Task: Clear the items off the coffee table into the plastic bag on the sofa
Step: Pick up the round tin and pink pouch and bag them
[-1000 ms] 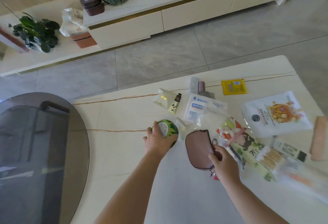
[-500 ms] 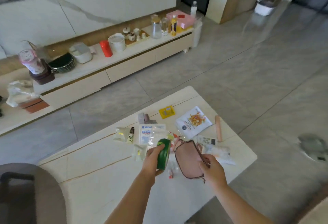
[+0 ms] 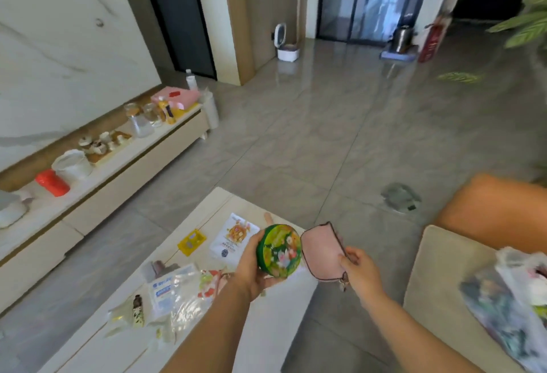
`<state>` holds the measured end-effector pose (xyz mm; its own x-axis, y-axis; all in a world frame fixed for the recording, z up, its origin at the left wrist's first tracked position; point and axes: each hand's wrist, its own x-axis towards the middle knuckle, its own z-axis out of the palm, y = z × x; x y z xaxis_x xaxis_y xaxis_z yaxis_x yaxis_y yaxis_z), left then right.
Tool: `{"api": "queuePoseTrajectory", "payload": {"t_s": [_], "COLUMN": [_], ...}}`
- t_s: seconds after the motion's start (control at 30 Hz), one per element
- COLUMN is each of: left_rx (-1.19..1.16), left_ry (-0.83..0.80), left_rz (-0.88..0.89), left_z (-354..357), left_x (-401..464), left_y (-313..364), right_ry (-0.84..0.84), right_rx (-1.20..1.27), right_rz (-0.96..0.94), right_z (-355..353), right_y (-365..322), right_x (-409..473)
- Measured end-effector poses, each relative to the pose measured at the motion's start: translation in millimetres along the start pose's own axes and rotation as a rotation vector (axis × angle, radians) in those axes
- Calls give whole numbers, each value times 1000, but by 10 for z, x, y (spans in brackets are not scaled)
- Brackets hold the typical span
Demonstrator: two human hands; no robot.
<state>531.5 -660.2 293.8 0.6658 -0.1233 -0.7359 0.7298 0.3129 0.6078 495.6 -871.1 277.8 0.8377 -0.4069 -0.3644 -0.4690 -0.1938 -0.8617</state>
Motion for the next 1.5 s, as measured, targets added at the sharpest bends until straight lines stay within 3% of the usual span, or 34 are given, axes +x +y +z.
{"api": "queuePoseTrajectory", "payload": {"t_s": [0.4,0.67,0.9,1.1,1.3,1.5], "left_rx": [185,444,770,1093,1413,1652], "left_ry": [-434,-532,-554,-556,-570,-636], "left_rz": [-182,-259,-308,-218,-206,-42], "left_z": [2502,3769,4614,5326,5894,6331], "left_x": [129,336,615,1003,1524,1934], "left_y": [-487,-1011,-1492,-1926,-2418,-2970], "right_ry": [349,566,722,885,977,994], "right_rx": [227,214,328,542,471,440], "right_rz": [93,200,491,739,953,1014], "right_z": [-2280,-3343,-3641,-3795,-4050,-4239], "right_y": [419,924,1466,1836,2138,2580], "right_x": [499,479,412,456,737,1151]}}
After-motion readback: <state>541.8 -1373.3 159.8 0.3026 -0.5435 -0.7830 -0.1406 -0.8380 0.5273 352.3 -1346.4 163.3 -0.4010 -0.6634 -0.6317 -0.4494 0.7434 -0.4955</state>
